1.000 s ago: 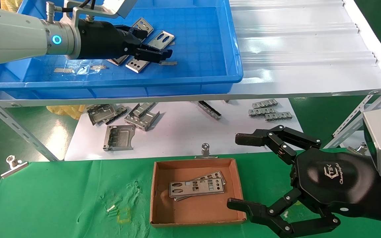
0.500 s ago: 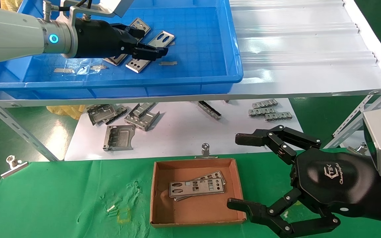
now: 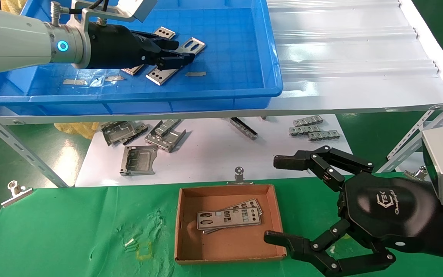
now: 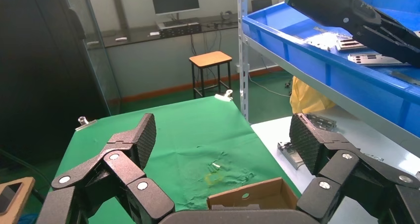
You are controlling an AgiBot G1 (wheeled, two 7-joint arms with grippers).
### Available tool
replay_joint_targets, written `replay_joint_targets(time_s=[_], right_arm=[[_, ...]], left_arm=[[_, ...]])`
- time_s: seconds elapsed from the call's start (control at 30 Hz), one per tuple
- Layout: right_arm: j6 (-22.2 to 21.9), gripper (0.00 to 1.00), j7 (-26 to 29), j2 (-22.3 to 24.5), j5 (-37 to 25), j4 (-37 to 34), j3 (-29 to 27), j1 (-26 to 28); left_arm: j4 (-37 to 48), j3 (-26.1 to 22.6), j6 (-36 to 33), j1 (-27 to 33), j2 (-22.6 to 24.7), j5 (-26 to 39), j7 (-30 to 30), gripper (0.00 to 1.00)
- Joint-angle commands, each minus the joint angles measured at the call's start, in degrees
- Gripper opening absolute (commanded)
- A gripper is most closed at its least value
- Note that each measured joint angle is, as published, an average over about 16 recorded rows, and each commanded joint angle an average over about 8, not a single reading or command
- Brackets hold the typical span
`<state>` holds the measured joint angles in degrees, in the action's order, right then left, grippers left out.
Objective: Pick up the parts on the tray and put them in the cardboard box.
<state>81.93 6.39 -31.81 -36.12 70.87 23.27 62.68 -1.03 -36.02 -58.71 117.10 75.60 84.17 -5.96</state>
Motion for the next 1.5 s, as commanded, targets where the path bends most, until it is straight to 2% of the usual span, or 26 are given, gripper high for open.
replay_joint_targets(time_s=[0.03,0.7,1.03,1.27,1.5], right_arm=[[0.0,1.0,0.0,0.0,0.0,0.0,0.0,0.0],[0.0,1.0,0.0,0.0,0.0,0.0,0.0,0.0],[0.0,1.0,0.0,0.0,0.0,0.0,0.0,0.0],[0.0,1.0,0.0,0.0,0.0,0.0,0.0,0.0],[0.0,1.0,0.0,0.0,0.0,0.0,0.0,0.0]], left_arm=[[0.02,-0.02,-0.03,0.03,-0.02,0.02,0.0,0.0],[-0.36,1.04,0.67,0.84,-0.58,-1.53,0.34,0.0],[-1.53,3.32,-3.56,2.64,-2.76,-4.86,2.26,0.0],[-2.2,4.41,-10.37,3.4,-4.6,-6.56,4.15,0.0],[-4.07,4.97,-24.65,3.37,-6.98,-7.87,8.42,0.0]])
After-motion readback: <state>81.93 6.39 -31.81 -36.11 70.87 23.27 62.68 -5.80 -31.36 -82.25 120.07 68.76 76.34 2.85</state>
